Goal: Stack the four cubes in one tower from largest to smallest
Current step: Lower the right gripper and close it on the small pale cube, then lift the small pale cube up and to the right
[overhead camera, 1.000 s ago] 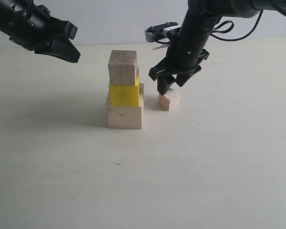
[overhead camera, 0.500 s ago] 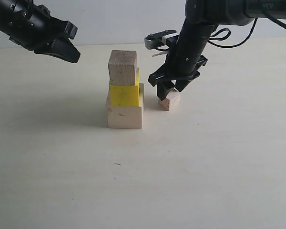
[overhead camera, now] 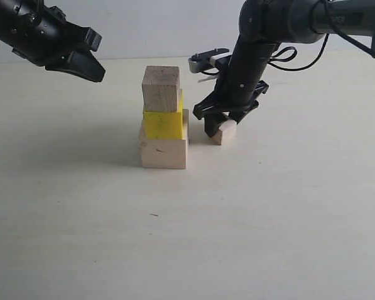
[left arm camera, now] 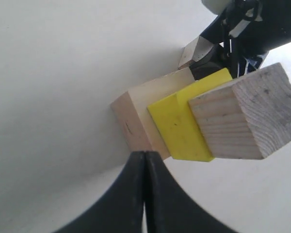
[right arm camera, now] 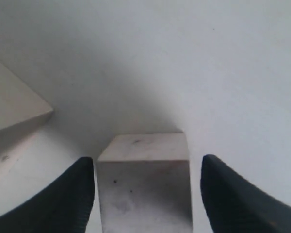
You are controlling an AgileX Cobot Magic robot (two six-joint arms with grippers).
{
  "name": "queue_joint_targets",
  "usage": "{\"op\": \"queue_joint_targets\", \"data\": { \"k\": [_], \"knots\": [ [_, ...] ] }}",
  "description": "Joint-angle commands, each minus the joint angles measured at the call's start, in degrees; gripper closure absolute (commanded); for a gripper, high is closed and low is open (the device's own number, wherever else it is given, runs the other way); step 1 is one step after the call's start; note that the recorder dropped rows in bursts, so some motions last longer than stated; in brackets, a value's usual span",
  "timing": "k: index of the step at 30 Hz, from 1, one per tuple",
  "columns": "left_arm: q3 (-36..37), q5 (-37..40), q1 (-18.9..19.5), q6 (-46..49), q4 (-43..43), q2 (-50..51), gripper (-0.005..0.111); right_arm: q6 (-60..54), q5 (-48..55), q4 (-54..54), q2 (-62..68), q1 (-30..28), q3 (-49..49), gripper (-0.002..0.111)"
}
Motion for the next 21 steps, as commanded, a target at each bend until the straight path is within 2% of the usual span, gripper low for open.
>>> {"op": "queue_joint_targets", "data": {
  "k": [1,9,12,21],
  "knots": [
    [0.14,-0.27,0.11,0.2,-0.33,-0.67,0.107,0.11,0.0,0.1,0.77,0.1,-1.35,0.047],
    [0.14,-0.27,0.11,0.2,-0.33,-0.67,0.107,0.11,-0.01,-0.79,0.86,0.1,-1.34,0.05],
    [0.14,-0.27,0.11,0.2,-0.33,-0.67,0.107,0.11,0.71,-1.48,0.86,0.1,-1.34,0.057],
    [0.14,-0.05,0.11,0.19,-0.33,-0.67,0.107,0.11,4.45,-3.05,0.86,0.1,-1.34,0.098]
  ]
}}
